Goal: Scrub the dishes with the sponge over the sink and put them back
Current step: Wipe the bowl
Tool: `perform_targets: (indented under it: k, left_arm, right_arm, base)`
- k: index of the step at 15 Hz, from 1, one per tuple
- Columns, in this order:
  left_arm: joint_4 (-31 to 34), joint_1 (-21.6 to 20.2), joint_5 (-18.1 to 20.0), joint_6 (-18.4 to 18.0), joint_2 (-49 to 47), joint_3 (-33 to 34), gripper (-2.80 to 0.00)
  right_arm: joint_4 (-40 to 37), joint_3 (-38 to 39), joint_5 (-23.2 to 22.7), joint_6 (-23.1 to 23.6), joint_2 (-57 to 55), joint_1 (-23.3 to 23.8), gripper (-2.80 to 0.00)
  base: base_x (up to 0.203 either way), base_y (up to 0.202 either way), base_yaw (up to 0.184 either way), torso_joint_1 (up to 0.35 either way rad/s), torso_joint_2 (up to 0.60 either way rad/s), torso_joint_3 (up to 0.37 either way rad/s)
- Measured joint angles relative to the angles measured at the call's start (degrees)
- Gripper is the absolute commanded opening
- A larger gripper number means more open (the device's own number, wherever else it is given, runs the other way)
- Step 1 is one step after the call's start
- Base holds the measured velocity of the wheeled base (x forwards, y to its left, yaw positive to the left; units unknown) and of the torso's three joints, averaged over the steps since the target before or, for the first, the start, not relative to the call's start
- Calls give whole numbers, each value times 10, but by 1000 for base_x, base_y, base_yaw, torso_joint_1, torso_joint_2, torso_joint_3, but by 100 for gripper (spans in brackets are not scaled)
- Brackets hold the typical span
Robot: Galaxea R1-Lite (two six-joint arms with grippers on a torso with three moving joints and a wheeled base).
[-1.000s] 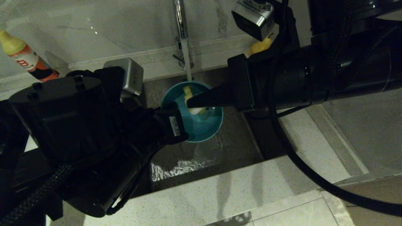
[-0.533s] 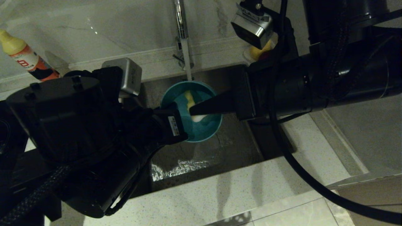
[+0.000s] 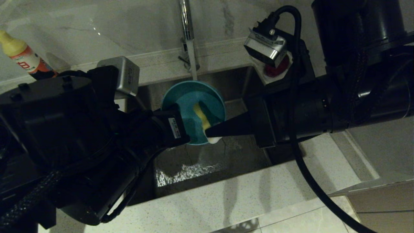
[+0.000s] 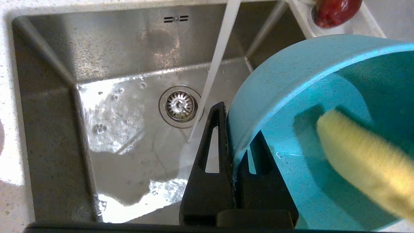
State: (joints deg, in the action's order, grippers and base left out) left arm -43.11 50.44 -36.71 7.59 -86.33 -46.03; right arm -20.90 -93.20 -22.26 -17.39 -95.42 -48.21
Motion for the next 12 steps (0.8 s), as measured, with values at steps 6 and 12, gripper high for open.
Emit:
perform_targets:
  k: [6,12]
  left_arm:
    - [0,0,1,1,2,-2,-280]
    - [0,-3,0,0,2,-3,-280]
  right_arm:
    - [7,0,-1,1,-21,-27,-280]
    - [7,-2,0,-1,-25,-26,-280]
  base:
    - [0,0,0,0,0,0]
    - [0,0,0,0,0,0]
